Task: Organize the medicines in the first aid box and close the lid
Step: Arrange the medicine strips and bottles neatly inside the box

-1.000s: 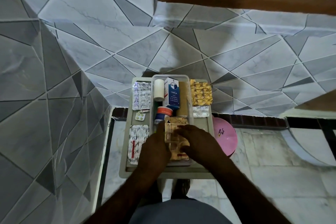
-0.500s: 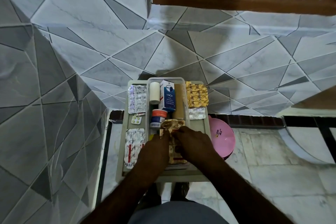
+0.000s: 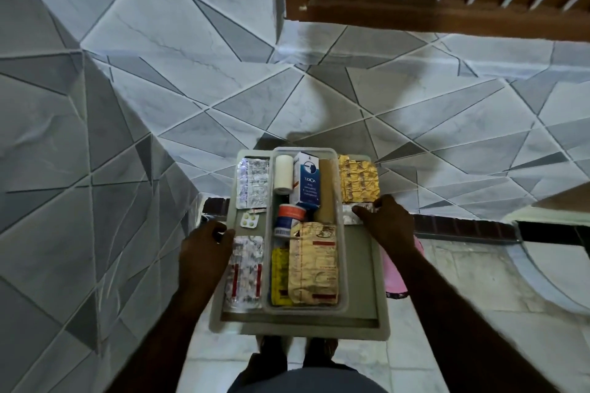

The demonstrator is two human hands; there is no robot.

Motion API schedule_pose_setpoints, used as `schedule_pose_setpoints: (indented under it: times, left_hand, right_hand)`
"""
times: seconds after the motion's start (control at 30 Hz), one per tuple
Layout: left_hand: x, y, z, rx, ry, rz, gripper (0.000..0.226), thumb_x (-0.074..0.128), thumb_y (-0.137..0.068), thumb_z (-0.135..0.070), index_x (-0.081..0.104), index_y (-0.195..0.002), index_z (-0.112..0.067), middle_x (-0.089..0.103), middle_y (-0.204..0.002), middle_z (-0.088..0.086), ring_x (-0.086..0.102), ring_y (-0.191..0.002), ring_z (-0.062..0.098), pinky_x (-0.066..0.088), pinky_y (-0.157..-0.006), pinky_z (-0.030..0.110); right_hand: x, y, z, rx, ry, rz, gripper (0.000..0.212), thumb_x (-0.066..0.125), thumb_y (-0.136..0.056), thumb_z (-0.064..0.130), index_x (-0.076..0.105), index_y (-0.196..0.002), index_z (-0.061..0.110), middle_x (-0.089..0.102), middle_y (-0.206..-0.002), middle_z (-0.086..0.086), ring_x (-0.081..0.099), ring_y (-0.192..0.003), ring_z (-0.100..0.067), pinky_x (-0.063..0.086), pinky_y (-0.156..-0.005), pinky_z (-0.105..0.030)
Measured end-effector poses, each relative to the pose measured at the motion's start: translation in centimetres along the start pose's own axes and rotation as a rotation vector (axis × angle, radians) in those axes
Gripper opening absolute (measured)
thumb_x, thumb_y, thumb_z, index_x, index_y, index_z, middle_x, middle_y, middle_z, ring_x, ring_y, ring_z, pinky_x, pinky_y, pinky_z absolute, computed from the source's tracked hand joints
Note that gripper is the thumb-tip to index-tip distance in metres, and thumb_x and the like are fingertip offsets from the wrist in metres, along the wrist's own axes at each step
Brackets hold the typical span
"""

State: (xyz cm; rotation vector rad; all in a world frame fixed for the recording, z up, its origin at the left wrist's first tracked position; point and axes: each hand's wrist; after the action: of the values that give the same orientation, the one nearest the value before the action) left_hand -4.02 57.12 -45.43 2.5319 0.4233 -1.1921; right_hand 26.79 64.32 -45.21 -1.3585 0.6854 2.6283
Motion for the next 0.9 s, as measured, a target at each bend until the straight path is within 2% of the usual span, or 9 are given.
schedule_pose_setpoints:
  times: [0.23, 0.33, 0.4, 0.5, 0.57, 0.67, 0.73, 0.83, 0.9]
  left_hand:
    - [2.2, -1.9, -0.9, 0.001, 0.01, 0.049, 0.026, 0.068, -0.082, -0.034, 0.069, -0.081, -0.009, 0.063, -0.071, 0.004, 0.062, -0.068, 0.017, 0.045, -0.063, 0.028]
    - [3.4, -3.0, -1.2, -0.039, 0.011, 0.039, 0.035, 0.066, -0.081, -0.044, 0.067, -0.092, -0.011, 0.066, -0.087, 0.008, 0.062, -0.084, 0.023, 0.046, -0.071, 0.031]
    - [3.7, -3.8, -1.7, -0.062, 0.026, 0.024, 0.036, 0.06, -0.085, -0.047, 0.066, -0.089, -0.011, 0.068, -0.085, 0.006, 0.062, -0.079, 0.019, 0.041, -0.066, 0.027]
    - [3.5, -5.3, -3.2, -0.183, 0.066, 0.028, 0.035, 0.059, -0.089, -0.041, 0.067, -0.087, -0.007, 0.07, -0.085, 0.008, 0.056, -0.072, 0.016, 0.036, -0.067, 0.026]
    - [3.5, -6.2, -3.5, -0.255, 0.111, -0.006, 0.038, 0.061, -0.087, -0.043, 0.064, -0.092, -0.006, 0.071, -0.096, 0.013, 0.063, -0.083, 0.026, 0.043, -0.073, 0.031]
    - [3.9, -7.3, -3.3, -0.286, 0.085, -0.049, 0.052, 0.065, -0.082, -0.05, 0.057, -0.103, -0.003, 0.067, -0.104, 0.017, 0.064, -0.095, 0.034, 0.046, -0.077, 0.037]
    - [4.4, -7.9, -3.1, -0.285, 0.063, -0.052, 0.056, 0.066, -0.08, -0.053, 0.057, -0.104, -0.003, 0.066, -0.104, 0.018, 0.064, -0.095, 0.034, 0.044, -0.073, 0.036]
    - [4.7, -8.4, -3.2, -0.256, 0.028, -0.045, 0.059, 0.071, -0.075, -0.053, 0.059, -0.102, -0.002, 0.065, -0.103, 0.018, 0.063, -0.095, 0.035, 0.04, -0.07, 0.034]
    - [4.8, -8.6, -3.1, -0.253, 0.016, -0.041, 0.061, 0.075, -0.071, -0.052, 0.058, -0.101, -0.002, 0.065, -0.102, 0.019, 0.062, -0.096, 0.035, 0.039, -0.07, 0.034]
  right_hand:
    - [1.6, -0.9, 0.7, 0.064, -0.02, -0.005, 0.071, 0.079, -0.073, 0.038, 0.041, -0.123, 0.005, 0.059, -0.119, -0.021, 0.058, -0.108, -0.038, 0.05, -0.086, -0.044]
    - [1.4, -1.0, 0.7, 0.082, -0.059, -0.002, 0.07, 0.082, -0.072, 0.026, 0.038, -0.12, 0.004, 0.062, -0.116, -0.019, 0.06, -0.105, -0.038, 0.046, -0.078, -0.036]
    - [1.2, -1.3, 0.4, 0.135, -0.125, 0.009, 0.066, 0.083, -0.07, 0.02, 0.038, -0.117, 0.005, 0.061, -0.113, -0.017, 0.059, -0.104, -0.037, 0.044, -0.076, -0.035]
    - [1.0, -2.0, 0.2, 0.244, -0.242, 0.03, 0.069, 0.086, -0.066, 0.016, 0.038, -0.114, 0.007, 0.06, -0.11, -0.017, 0.061, -0.102, -0.037, 0.052, -0.087, -0.049]
    - [0.9, -2.5, -0.1, 0.29, -0.299, 0.04, 0.065, 0.087, -0.063, 0.011, 0.04, -0.106, 0.009, 0.06, -0.101, -0.015, 0.063, -0.095, -0.036, 0.054, -0.085, -0.055]
    - [0.5, -2.5, -0.2, 0.299, -0.311, 0.066, 0.037, 0.085, -0.065, 0.005, 0.052, -0.082, 0.003, 0.064, -0.075, -0.013, 0.064, -0.065, -0.028, 0.06, -0.071, -0.048]
    - [0.2, -2.7, -0.4, 0.293, -0.322, 0.055, 0.032, 0.085, -0.066, 0.01, 0.057, -0.08, 0.002, 0.066, -0.073, -0.013, 0.063, -0.059, -0.025, 0.058, -0.065, -0.045]
    - [0.2, -3.5, -0.6, 0.282, -0.338, -0.022, 0.054, 0.085, -0.065, 0.035, 0.05, -0.099, 0.009, 0.062, -0.086, -0.008, 0.062, -0.079, -0.026, 0.056, -0.076, -0.047]
    - [0.3, -4.2, -0.5, 0.246, -0.315, -0.033, 0.051, 0.08, -0.064, 0.049, 0.058, -0.09, 0.01, 0.064, -0.079, -0.006, 0.06, -0.073, -0.025, 0.056, -0.073, -0.046]
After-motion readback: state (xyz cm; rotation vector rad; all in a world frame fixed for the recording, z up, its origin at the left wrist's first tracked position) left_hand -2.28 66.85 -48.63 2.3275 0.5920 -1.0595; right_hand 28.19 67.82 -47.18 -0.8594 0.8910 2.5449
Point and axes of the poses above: each hand's wrist, its own y-axis away from the middle knuckle, its own x-axis out of the palm, z = x × y
